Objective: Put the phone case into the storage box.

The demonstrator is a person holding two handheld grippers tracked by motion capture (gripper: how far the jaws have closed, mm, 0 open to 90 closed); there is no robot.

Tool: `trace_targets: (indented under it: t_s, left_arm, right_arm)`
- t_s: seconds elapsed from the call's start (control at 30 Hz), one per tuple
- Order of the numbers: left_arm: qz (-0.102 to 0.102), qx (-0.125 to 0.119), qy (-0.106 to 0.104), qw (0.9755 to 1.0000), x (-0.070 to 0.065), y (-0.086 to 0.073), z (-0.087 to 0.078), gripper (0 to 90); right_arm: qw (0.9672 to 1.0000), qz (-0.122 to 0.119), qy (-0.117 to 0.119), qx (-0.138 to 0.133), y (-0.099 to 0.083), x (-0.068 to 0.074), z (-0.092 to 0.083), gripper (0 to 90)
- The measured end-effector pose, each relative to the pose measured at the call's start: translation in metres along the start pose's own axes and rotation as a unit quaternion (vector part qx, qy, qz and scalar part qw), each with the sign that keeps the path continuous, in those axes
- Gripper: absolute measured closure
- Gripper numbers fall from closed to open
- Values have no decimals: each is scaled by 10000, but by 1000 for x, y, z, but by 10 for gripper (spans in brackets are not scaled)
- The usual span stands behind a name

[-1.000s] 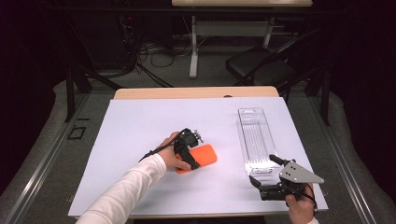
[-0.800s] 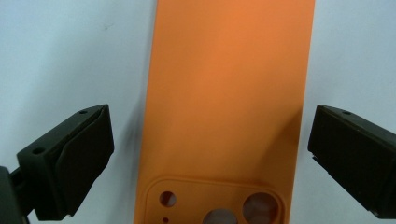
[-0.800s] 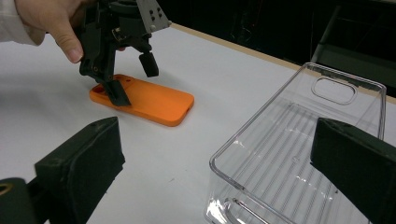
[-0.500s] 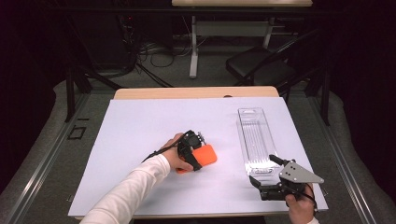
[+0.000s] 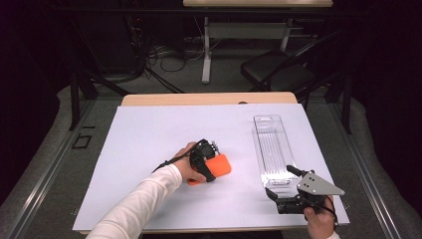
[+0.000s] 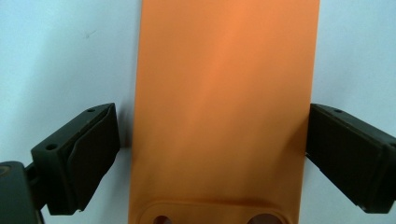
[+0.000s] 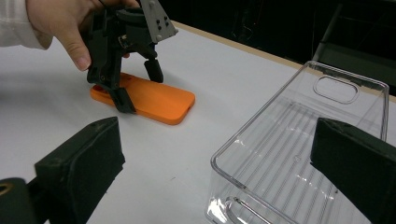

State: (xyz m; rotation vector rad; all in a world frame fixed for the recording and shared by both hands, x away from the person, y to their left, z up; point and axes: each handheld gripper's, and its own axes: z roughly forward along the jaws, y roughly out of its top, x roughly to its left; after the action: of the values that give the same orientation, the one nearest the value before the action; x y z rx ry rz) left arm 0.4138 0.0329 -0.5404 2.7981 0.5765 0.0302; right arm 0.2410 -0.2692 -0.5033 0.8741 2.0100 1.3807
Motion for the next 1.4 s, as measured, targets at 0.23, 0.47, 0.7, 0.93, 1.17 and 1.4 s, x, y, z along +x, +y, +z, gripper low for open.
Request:
trace_targets:
  t_s: [0.23,0.47,0.7,0.93,1.17,1.4]
  left_arm:
    - [40,-20,-41,10000,3,-1,-2,80]
    - [135,-44,-36,9999,1,0,-3,126]
    - [137,-57,-45,9999,2,0,-4,151]
    - [133,-45,-59,9999,2,0,-4,157]
    - [125,-33,-49,9999,2,0,-5,159]
    - [-32,-92,-60,9999,6,-2,-12,159]
  right_arm:
    - [10000,-11,5,9,0,0,0,21]
    - [10000,-22,12,25,0,-1,1,21]
    - [10000,-41,11,17,0,0,0,21]
    - [10000,-36,9,19,0,0,0,21]
    - [10000,-28,6,18,0,0,0,21]
    - [10000,-16,-1,14,0,-1,0,21]
